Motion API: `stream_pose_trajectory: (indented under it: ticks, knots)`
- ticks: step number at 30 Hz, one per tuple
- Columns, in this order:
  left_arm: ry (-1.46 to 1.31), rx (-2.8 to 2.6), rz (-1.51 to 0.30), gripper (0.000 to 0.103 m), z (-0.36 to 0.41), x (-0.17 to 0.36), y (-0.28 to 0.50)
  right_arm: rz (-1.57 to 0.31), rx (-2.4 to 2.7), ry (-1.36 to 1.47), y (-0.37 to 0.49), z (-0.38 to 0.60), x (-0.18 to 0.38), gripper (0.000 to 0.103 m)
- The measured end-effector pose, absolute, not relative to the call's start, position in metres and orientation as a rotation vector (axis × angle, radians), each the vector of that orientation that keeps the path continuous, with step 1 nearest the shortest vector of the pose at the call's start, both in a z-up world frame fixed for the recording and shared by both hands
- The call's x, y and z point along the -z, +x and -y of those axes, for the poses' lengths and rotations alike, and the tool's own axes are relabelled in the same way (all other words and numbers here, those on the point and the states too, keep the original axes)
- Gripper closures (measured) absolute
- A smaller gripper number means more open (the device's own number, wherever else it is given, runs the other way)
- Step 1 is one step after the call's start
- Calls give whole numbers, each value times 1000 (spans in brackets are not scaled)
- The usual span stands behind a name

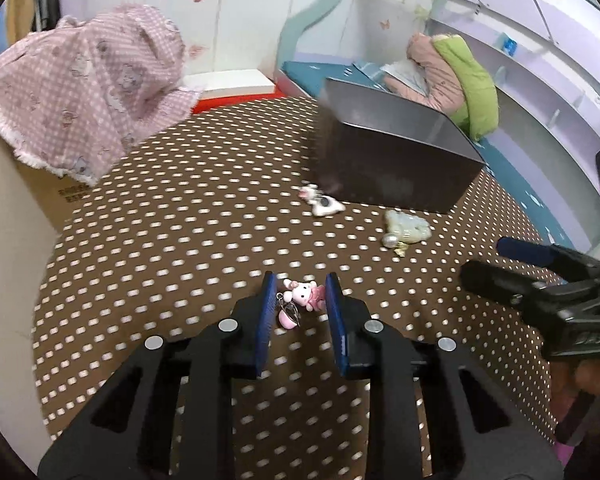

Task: Organize jewelry
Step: 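Grasp the pink bunny charm with the left tool while the right tool grasps a pearl piece, then carry both pieces over the tin box and open both tools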

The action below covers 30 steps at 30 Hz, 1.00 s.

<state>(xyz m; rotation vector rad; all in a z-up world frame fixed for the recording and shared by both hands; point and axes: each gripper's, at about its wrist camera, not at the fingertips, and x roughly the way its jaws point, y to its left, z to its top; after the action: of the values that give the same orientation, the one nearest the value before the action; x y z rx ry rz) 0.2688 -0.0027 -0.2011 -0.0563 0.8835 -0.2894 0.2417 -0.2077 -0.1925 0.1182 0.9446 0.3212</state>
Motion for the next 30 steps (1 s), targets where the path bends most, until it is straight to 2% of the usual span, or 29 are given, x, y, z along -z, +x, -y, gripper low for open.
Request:
stream_pose_trajectory:
  ticks: [3,6,14,16,18,20,30]
  knots:
    - [-71,271,-875,78,-9,197,262,-958,-362,95,248,188,199,23]
    - [-82,262,-867,78,-15,193,259,-957,-371,56,254,173,206,42]
    - [-106,261,-853,78,-20,186,256,-904,-369,-9,266,163,209,68]
    - [-113,260,-854,78,-19,188,257,-898,-371,-28,267,161,210,72]
    - [-118,259,-854,78,-20,188,256,-896,-371,-51,267,160,210,79]
    - [-118,260,-852,78,-21,188,256,-891,-373,-82,265,158,211,92]
    - [-115,263,-832,78,-19,179,256,-864,-437,-69,252,166,203,94]
